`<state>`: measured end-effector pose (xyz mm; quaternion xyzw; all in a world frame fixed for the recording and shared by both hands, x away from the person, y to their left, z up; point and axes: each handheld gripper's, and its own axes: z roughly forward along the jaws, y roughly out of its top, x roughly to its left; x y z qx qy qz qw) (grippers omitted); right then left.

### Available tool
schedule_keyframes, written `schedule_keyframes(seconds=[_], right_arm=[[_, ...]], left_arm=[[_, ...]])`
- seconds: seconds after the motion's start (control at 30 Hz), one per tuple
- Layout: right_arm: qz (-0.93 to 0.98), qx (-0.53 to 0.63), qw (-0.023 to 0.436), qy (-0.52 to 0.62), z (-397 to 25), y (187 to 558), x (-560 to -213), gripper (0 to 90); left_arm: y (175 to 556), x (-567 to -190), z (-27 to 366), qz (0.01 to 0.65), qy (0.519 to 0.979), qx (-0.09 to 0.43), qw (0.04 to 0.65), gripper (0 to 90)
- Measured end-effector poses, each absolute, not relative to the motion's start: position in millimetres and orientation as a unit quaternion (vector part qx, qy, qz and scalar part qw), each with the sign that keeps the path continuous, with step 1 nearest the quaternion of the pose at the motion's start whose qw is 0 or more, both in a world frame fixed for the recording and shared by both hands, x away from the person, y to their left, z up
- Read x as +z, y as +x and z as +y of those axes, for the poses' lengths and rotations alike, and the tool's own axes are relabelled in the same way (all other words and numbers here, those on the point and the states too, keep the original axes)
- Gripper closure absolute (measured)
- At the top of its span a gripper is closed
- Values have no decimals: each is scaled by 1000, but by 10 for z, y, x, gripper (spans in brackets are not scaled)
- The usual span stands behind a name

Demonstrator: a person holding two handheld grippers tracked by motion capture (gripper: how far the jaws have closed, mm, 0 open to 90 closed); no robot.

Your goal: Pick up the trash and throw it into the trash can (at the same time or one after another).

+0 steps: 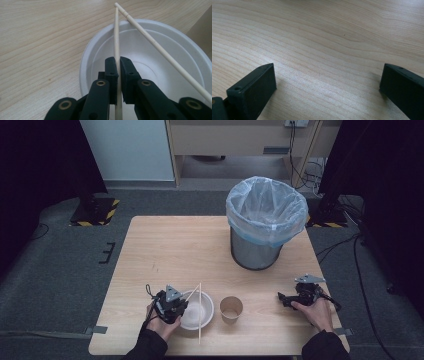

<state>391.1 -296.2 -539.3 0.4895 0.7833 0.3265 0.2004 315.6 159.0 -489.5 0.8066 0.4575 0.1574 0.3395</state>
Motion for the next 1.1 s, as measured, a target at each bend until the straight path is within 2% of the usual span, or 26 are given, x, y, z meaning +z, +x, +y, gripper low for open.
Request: schedule_keyframes(seconds=[0.53, 1.1], right_arm=[[783, 327, 200, 490, -2962, 3911, -5393, 8], [783, 327, 200, 490, -2962, 3911, -5394, 8]], left_arm=[[3088, -4681, 1664, 453, 786, 178, 382, 848], [3092, -4334, 1802, 435, 748, 205, 456, 847]])
